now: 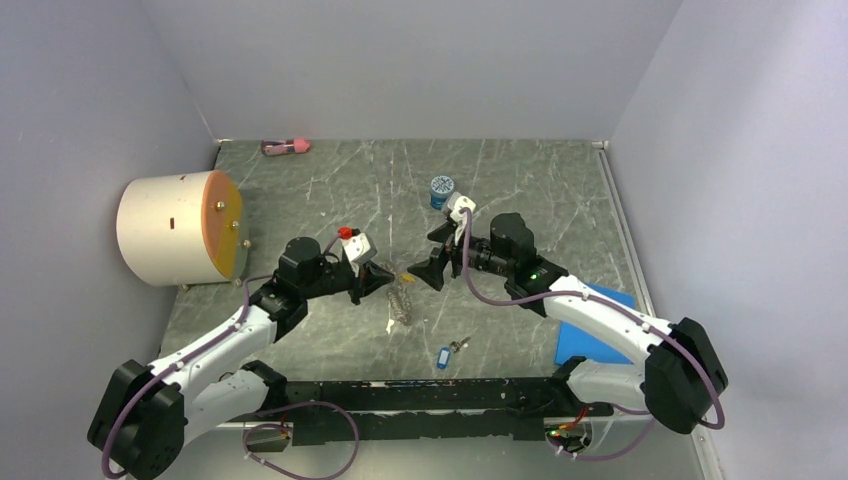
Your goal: Put the keys on the keyring
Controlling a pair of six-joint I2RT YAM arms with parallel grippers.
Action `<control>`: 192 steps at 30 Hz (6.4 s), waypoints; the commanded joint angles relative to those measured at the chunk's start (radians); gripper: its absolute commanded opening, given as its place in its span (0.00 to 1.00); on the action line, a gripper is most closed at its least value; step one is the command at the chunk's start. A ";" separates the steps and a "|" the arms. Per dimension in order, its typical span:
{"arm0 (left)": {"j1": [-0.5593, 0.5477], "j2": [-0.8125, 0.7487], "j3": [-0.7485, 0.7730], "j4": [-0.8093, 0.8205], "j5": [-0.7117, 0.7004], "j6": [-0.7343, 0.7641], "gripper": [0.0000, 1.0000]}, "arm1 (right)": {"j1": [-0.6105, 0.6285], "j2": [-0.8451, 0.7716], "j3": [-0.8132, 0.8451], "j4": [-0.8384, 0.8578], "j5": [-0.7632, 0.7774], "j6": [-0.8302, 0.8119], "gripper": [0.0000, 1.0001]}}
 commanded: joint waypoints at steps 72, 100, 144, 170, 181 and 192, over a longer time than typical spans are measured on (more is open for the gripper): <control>-0.006 -0.056 0.037 -0.008 0.081 0.102 0.42 | -0.013 0.180 0.271 -0.558 -0.281 -0.330 0.00; -0.067 0.290 0.107 0.271 0.337 0.302 0.39 | 0.055 0.275 0.495 -0.963 -0.140 -0.444 0.00; -0.118 0.352 0.099 0.358 0.240 0.149 0.03 | -0.051 0.116 0.348 -0.635 -0.284 -0.252 0.63; 0.046 0.426 -0.079 1.299 0.346 -0.404 0.03 | -0.177 0.067 0.120 -0.062 -0.708 0.047 0.48; 0.047 0.404 -0.065 1.289 0.383 -0.424 0.03 | -0.177 0.143 0.154 -0.003 -0.738 0.061 0.38; 0.046 0.418 -0.056 1.299 0.386 -0.433 0.03 | -0.181 0.148 0.150 -0.026 -0.724 0.040 0.35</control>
